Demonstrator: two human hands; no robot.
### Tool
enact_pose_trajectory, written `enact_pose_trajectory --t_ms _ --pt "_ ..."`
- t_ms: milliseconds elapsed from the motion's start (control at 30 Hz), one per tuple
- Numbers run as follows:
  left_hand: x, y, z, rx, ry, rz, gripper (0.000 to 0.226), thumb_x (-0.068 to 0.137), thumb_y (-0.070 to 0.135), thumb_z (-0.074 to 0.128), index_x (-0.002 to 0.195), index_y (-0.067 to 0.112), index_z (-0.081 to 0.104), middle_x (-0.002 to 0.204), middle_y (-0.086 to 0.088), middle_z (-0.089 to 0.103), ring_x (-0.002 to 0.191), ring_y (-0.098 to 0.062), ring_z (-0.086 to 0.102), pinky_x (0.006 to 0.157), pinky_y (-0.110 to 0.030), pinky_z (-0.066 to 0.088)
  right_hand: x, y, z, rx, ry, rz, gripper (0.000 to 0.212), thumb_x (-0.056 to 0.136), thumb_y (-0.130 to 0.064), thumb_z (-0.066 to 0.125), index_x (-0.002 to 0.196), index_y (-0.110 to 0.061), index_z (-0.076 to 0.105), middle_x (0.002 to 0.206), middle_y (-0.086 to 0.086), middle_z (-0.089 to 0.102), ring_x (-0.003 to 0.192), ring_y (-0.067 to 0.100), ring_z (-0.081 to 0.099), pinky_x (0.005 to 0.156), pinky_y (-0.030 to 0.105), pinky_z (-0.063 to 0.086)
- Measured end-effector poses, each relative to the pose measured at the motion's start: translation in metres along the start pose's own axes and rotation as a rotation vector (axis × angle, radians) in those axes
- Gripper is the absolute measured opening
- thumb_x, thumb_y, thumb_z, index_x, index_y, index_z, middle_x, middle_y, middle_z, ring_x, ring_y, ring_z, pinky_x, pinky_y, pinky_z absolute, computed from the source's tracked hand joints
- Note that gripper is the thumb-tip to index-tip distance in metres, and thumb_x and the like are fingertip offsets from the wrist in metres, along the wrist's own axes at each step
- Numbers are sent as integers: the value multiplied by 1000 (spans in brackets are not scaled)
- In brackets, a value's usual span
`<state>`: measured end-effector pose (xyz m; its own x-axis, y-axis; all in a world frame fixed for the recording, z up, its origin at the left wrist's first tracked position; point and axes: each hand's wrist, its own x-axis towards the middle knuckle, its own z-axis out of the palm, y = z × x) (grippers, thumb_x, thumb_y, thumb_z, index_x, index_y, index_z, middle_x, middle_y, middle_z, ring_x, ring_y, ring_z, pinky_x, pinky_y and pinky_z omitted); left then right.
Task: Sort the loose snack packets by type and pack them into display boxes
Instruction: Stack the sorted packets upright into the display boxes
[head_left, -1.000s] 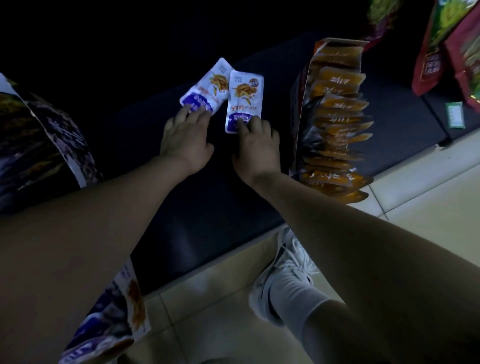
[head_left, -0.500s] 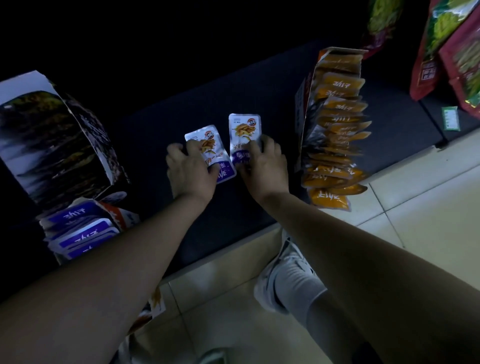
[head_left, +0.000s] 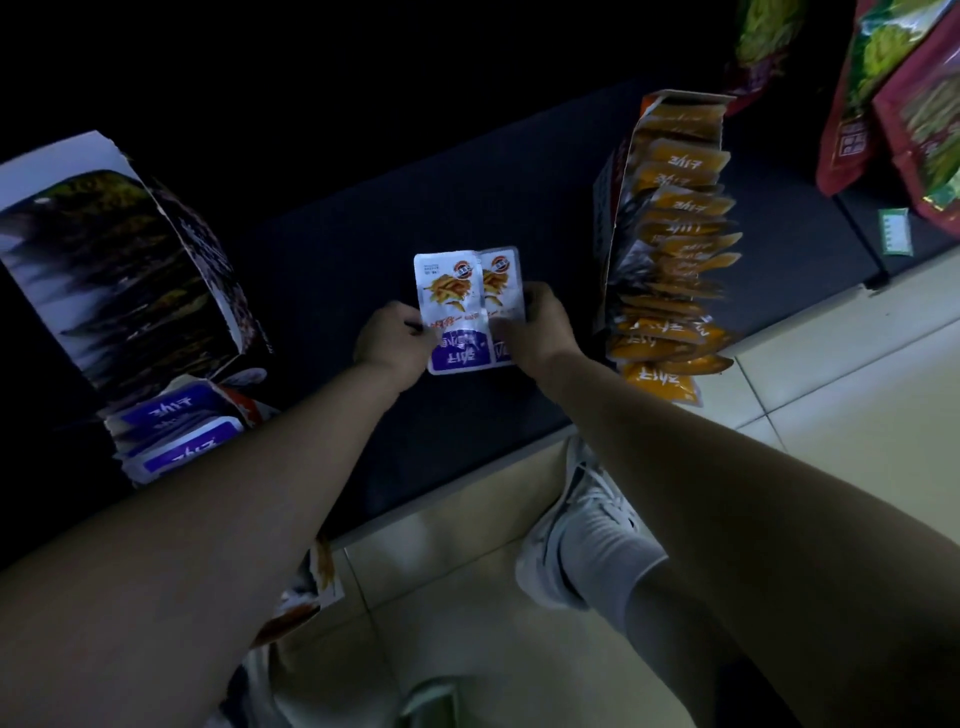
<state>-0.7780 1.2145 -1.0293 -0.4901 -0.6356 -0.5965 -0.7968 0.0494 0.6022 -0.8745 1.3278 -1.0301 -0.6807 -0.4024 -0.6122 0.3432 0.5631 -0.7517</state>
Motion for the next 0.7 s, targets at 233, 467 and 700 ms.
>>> enact_pose_trajectory --t_ms 233,467,700 --pt "-33 1 -11 -213 -125 -70 16 94 17 60 105 7 54 78 -5 59 62 -12 54 58 -25 49 -28 -12 1 293 -283 133 27 98 -33 53 110 -10 57 100 7 68 84 17 65 71 30 56" --pt "-71 5 -39 -127 -131 -24 26 87 25 69 100 8 55 96 -14 65 70 -17 61 62 -31 54 -68 -14 -8 147 -276 -112 20 91 -5 62 111 -5 59 104 15 66 81 18 63 77 29 55" --pt "-126 25 -84 553 68 571 80 73 31 79 142 28 40 148 -3 36 134 -25 30 109 -37 26 -113 -43 -20 -422 -538 -235 25 89 -9 66 114 -8 64 99 5 66 87 15 62 83 30 51"
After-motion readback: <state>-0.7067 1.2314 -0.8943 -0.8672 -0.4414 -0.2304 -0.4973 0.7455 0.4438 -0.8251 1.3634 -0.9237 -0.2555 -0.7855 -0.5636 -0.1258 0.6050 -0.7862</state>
